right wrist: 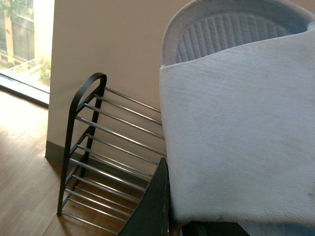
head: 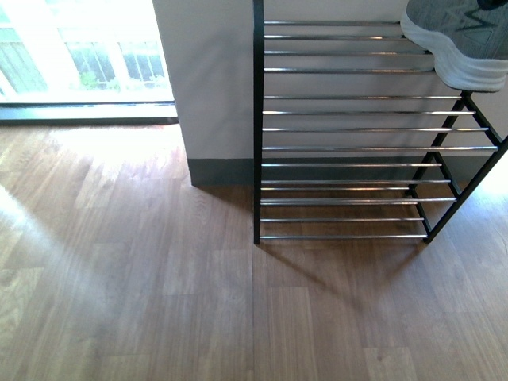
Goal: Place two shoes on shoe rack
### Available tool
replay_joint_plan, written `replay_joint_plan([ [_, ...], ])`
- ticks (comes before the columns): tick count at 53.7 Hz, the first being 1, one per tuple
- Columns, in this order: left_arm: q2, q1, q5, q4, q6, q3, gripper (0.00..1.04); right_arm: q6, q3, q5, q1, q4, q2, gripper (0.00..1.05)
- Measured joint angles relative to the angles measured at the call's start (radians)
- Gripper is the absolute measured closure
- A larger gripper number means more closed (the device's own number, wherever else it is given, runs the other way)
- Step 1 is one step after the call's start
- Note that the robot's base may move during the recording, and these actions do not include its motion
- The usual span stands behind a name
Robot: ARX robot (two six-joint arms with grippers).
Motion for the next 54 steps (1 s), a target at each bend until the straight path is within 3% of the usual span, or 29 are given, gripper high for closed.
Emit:
replay_joint_plan([
  [54, -0.002, 0.000, 0.001, 0.000, 0.000, 0.000, 1.03, 0.007, -0.001, -0.003, 0.000, 0.006, 0.002, 1.03],
])
